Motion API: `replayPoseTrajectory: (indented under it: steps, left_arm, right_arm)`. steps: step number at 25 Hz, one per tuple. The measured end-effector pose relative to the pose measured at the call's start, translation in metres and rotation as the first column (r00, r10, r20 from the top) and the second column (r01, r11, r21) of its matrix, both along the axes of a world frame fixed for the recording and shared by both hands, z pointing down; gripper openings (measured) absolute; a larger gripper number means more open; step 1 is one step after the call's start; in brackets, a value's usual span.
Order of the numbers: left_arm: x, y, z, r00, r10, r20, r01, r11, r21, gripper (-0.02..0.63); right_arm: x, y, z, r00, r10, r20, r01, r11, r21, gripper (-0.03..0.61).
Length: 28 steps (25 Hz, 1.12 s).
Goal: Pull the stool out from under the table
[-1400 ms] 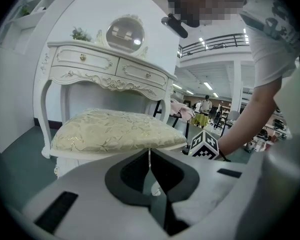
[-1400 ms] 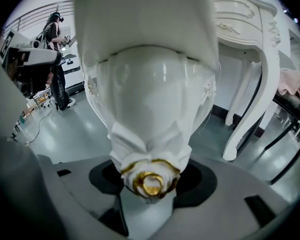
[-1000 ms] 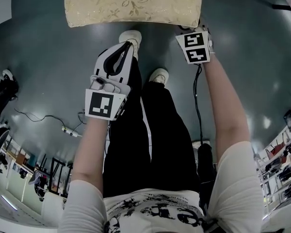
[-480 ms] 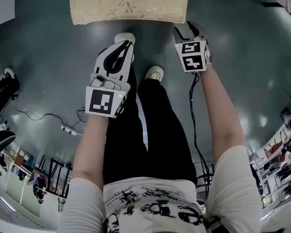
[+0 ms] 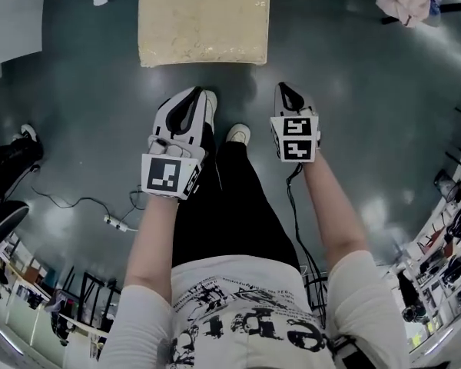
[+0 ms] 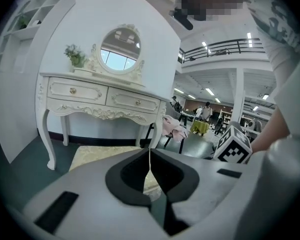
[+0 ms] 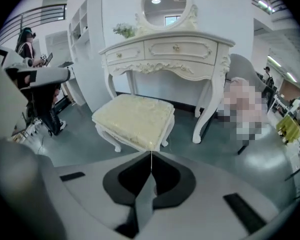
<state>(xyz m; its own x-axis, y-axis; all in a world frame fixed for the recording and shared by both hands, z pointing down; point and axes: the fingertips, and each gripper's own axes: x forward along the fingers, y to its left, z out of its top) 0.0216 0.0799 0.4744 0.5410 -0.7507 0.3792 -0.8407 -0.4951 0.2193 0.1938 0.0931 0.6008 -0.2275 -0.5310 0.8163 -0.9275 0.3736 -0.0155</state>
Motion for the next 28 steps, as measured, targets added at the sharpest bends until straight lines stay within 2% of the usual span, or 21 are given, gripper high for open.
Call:
replayPoseTrajectory:
  steps: [3,5,10,14,17,21,28]
  left_arm:
    - [-0.006,-0.005,-0.044,0.999,-0.022,-0.036,0.022,1.000,0.016,0.021]
    - [-0.012,-0.011,-0.073,0.999,-0.026,-0.040,0.028,0.999,0.044,0.021]
    - [-0.033,-0.040,-0.151,0.999,-0.026,-0.023,0.029,0.992,0.119,0.021]
    - [-0.047,-0.071,-0.216,1.000,-0.024,-0.007,0.025,0.983,0.182,0.021]
    - [-0.059,-0.098,-0.265,1.000,-0.018,0.003,0.016,0.968,0.251,0.020]
    - [-0.079,-0.124,-0.333,1.000,-0.014,0.012,0.010,0.942,0.334,0.021]
    - [-0.090,-0.128,-0.419,0.999,0.033,0.007,-0.033,0.912,0.409,0.021]
  right_arm:
    - [-0.010,-0.009,-0.060,0.999,0.014,0.039,-0.017,0.997,0.069,0.017]
    - [-0.022,-0.020,-0.106,0.998,-0.008,0.070,-0.001,0.990,0.140,0.017]
    - [-0.065,-0.053,-0.219,0.983,-0.101,0.151,0.054,0.955,0.291,0.017]
    - [-0.085,-0.084,-0.298,0.979,-0.107,0.174,0.035,0.926,0.375,0.017]
    - [-0.095,-0.113,-0.354,0.979,-0.099,0.180,0.007,0.892,0.452,0.017]
    - [-0.104,-0.140,-0.430,0.981,-0.094,0.168,-0.016,0.830,0.558,0.017]
    - [-0.122,-0.146,-0.536,0.974,-0.109,0.199,-0.052,0.747,0.663,0.017]
